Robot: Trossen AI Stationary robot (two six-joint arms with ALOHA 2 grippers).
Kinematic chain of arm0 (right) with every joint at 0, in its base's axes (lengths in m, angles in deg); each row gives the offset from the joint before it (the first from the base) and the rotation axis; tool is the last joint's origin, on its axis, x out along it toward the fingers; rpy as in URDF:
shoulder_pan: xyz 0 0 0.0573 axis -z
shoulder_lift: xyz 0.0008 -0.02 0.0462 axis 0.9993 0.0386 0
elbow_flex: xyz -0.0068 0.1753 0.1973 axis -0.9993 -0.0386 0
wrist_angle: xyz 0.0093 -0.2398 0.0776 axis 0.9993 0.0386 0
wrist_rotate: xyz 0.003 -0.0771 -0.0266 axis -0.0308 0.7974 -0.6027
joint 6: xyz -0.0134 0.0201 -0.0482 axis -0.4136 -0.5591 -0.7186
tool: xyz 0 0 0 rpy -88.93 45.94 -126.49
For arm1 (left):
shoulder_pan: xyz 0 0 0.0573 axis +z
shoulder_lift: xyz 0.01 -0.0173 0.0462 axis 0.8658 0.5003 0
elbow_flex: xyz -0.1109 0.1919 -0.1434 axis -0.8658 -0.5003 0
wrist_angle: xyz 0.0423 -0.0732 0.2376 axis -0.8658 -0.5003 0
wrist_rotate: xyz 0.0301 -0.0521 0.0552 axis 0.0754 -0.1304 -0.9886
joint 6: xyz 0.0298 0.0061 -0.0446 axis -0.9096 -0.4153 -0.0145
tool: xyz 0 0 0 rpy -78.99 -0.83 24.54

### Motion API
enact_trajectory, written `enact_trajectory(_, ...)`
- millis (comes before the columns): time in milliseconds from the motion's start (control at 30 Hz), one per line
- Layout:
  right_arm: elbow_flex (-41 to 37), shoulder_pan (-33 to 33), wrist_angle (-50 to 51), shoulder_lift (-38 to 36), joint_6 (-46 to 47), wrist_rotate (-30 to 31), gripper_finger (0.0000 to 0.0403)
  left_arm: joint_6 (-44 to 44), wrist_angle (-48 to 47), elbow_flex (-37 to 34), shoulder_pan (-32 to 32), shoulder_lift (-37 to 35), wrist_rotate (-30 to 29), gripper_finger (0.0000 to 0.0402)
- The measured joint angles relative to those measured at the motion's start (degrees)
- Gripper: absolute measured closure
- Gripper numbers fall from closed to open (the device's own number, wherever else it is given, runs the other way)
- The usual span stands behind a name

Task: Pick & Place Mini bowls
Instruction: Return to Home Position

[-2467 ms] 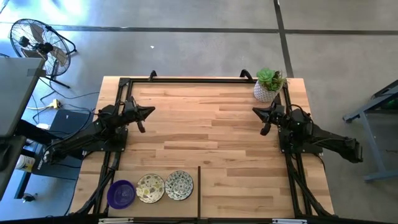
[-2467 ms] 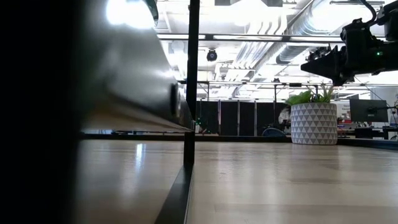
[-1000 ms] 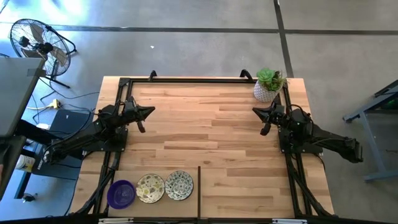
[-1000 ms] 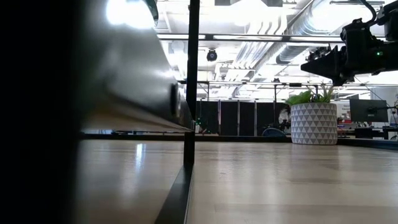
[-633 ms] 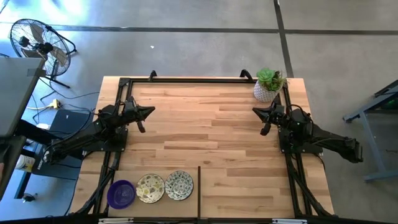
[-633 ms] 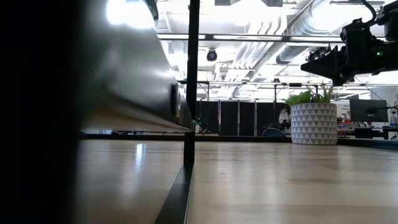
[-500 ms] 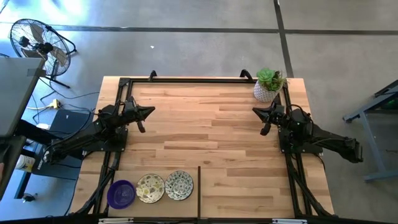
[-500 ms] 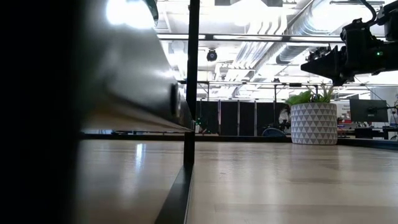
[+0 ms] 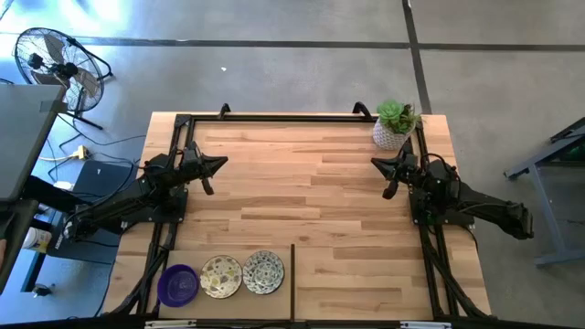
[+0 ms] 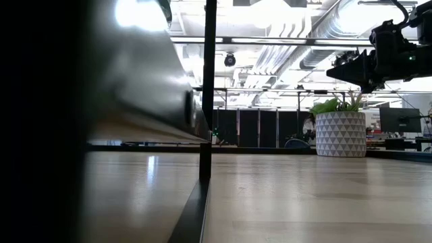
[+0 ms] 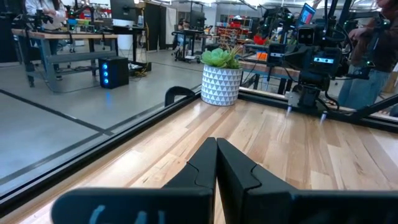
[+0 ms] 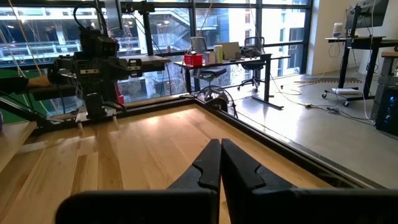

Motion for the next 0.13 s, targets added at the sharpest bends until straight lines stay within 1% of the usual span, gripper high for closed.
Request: enact_trajectory(133,0.0,0.0,0.0,0.0,0.0,0.0,0.0403,0.0,0.0,0.0,0.0,0.0,0.0,0.0401)
